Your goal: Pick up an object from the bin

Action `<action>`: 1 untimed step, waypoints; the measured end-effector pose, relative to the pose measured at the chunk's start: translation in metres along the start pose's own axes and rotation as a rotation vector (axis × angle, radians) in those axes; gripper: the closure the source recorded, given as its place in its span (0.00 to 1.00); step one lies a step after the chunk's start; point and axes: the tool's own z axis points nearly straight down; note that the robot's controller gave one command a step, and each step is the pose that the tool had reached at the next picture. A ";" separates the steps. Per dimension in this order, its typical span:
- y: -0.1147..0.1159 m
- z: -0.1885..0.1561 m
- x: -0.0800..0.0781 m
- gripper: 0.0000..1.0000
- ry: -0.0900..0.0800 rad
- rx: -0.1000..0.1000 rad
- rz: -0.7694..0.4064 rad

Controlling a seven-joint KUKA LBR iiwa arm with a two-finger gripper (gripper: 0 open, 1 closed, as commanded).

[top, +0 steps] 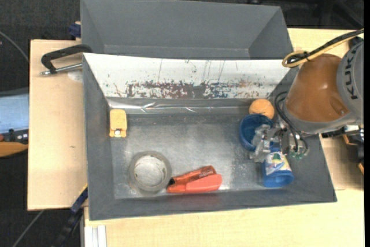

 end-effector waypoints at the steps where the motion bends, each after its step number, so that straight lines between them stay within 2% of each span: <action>1: 0.000 0.000 0.000 1.00 0.000 0.000 0.000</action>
Offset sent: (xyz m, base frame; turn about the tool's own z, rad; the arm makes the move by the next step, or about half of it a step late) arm 0.0000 0.0000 0.0000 0.0000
